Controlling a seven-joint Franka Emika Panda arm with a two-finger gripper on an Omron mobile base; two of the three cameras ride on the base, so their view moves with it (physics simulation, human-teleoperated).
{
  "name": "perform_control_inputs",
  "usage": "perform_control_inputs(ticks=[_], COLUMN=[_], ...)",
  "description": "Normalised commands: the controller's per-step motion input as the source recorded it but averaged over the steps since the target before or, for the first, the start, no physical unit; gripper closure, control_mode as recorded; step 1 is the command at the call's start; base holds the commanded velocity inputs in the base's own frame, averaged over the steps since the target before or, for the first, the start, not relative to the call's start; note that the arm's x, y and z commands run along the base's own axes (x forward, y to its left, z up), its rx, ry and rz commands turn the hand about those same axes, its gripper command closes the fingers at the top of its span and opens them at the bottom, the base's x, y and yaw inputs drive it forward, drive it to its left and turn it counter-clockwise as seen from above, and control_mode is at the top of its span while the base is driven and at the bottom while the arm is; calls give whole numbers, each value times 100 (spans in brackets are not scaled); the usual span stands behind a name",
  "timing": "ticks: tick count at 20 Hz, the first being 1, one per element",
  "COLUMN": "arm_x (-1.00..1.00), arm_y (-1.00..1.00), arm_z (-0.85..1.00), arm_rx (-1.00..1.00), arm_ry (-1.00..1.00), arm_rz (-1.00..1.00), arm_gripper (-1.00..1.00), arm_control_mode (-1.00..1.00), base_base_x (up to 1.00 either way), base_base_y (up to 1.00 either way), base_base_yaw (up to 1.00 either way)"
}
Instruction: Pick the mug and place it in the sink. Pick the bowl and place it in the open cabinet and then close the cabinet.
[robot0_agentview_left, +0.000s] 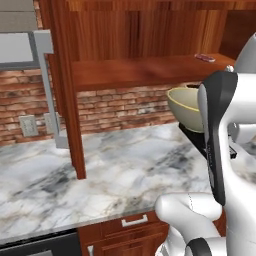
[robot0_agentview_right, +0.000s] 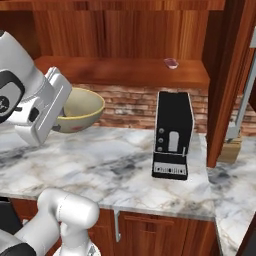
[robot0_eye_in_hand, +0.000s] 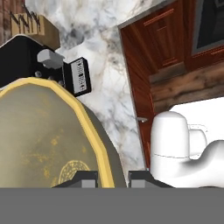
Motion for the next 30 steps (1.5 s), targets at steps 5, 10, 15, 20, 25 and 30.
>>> perform_control_inputs(ticks=[5, 10, 15, 20, 25, 30], arm_x=[-1, -2, 1, 13, 16, 8], arm_y=[0, -2, -10, -7, 0, 0], arm_z=[10, 38, 15, 3, 6, 21], arm_rx=[0, 0, 0, 0, 0, 0], arm_ry=[-6, -18, -8, -1, -13, -23], arm_rz=[-7, 0, 9, 14, 8, 6], arm_gripper=[100, 100, 100, 100, 100, 100], arm_control_mode=[-100, -100, -100, -100, -100, -100], base_base_x=[0, 0, 0, 0, 0, 0], base_base_y=[0, 0, 0, 0, 0, 0], base_base_yaw=[-4, 0, 0, 0, 0, 0])
